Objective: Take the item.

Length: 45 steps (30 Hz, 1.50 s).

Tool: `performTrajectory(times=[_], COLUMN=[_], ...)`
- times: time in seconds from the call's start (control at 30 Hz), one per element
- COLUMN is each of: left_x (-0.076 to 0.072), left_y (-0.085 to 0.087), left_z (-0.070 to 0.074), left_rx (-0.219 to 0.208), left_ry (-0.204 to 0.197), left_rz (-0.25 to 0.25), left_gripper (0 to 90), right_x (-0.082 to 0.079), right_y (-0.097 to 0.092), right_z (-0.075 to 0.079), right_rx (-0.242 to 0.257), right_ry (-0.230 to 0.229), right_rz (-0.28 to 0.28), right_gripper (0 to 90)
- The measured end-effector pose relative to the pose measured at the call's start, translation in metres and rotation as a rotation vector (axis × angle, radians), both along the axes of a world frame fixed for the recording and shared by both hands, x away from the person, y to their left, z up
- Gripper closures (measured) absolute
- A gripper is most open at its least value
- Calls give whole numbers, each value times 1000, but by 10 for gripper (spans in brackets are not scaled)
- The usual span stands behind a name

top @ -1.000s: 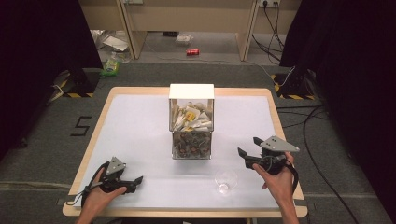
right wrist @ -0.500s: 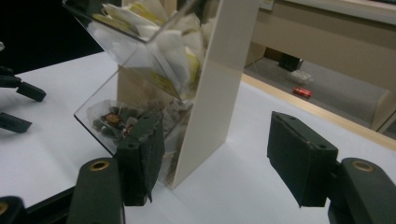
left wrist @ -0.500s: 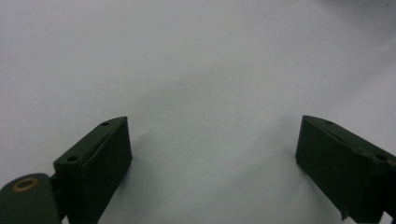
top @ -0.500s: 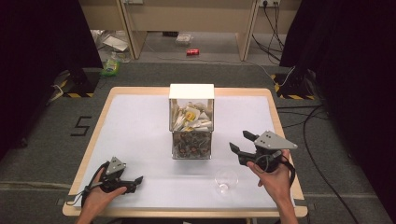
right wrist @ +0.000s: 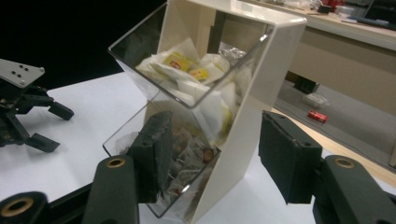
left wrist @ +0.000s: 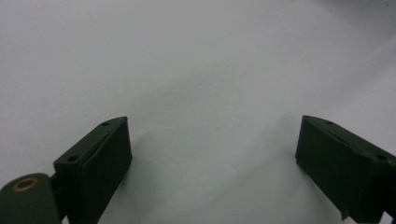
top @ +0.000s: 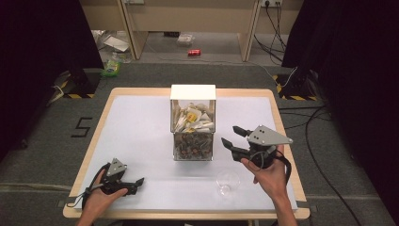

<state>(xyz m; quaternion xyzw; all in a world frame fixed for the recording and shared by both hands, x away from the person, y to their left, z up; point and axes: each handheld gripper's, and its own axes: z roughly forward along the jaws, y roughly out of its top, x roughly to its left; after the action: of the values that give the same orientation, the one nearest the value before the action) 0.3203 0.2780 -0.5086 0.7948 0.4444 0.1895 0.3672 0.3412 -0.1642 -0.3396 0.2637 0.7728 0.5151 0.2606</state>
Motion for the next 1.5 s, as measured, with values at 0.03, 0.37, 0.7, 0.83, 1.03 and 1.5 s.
performTrajectory(times=[0.03,0.37,0.7,0.83,1.03,1.5], left_x=[0,0,0,0,0,0], left_y=[0,0,0,0,0,0], left_z=[0,0,0,0,0,0], left_rx=[3,3,0,2,1,3], left_ry=[1,1,0,1,1,1], left_rz=[-2,-2,0,-2,-1,-2], left_gripper=[96,96,96,96,96,96], right_x=[0,4,11,13,18,35], right_y=[0,19,34,40,47,65], right_z=[0,11,14,15,15,8], right_rx=[0,24,18,12,4,-29], right_ry=[0,-16,-23,-19,-22,-16], right_rz=[0,62,91,104,118,144], right_gripper=[459,527,552,565,596,638])
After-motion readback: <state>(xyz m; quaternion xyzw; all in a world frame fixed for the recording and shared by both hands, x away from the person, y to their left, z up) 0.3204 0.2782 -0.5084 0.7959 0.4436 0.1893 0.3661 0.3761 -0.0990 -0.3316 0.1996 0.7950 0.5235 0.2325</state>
